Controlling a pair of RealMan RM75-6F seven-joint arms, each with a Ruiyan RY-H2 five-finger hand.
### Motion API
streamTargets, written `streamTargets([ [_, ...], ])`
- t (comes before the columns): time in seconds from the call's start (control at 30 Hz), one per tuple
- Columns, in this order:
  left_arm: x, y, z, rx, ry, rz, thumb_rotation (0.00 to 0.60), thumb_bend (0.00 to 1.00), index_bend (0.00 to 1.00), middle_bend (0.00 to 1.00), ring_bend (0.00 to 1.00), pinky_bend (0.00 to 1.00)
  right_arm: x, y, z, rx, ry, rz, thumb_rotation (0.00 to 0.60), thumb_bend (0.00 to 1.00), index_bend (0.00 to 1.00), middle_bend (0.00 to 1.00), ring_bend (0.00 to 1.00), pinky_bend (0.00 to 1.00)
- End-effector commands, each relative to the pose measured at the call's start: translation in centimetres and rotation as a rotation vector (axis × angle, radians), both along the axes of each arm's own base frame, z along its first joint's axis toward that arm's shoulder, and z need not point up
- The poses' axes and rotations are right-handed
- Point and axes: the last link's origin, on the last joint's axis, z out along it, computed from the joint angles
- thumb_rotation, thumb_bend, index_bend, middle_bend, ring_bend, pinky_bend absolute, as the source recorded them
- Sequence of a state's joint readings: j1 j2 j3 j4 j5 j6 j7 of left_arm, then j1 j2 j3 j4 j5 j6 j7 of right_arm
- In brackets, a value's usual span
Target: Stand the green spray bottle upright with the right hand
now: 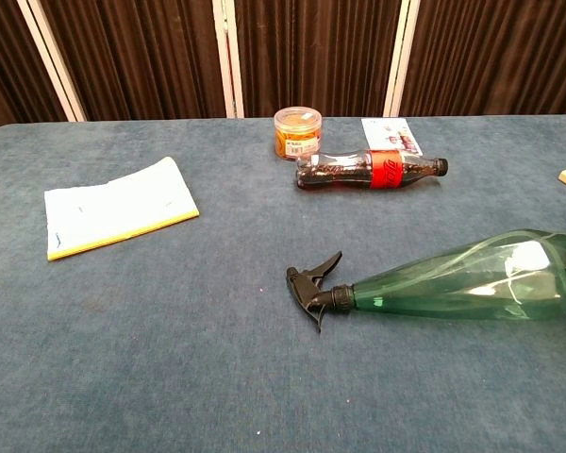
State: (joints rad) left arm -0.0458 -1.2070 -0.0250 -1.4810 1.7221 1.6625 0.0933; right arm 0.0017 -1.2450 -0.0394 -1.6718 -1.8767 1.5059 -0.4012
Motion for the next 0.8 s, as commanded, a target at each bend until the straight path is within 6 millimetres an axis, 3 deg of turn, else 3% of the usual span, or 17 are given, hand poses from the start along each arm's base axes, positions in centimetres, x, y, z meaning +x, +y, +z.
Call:
streamTargets([
  [0.03,-0.2,1.5,-0.5,-0.007,0.024,0.031,0.600,0.01,0.00,0.00,0.00,0.05,3.8,-1.7,-4.0,0.010,0.073,0.065,0.600,0.14,0.07,0.00,0.00,0.00],
  [0.23,-1.0,2.9,-1.0,-0.012,0.047,0.097,0.600,0.01,0.00,0.00,0.00,0.05,6.2,-2.4,-5.5,-0.006,0.118,0.059,0.600,0.14,0.07,0.00,0.00,0.00],
  [0.5,-1.0,3.4,-1.3,-0.025,0.052,0.105,0.600,0.01,0.00,0.00,0.00,0.05,8.6,-2.9,-9.7,0.020,0.310,0.127,0.600,0.14,0.10,0.00,0.00,0.00],
  [0.8,-1.3,3.9,-1.5,-0.024,0.063,0.121,0.600,0.01,0.00,0.00,0.00,0.05,9.2,-4.1,-12.4,0.028,0.462,0.160,0.600,0.14,0.11,0.00,0.00,0.00],
])
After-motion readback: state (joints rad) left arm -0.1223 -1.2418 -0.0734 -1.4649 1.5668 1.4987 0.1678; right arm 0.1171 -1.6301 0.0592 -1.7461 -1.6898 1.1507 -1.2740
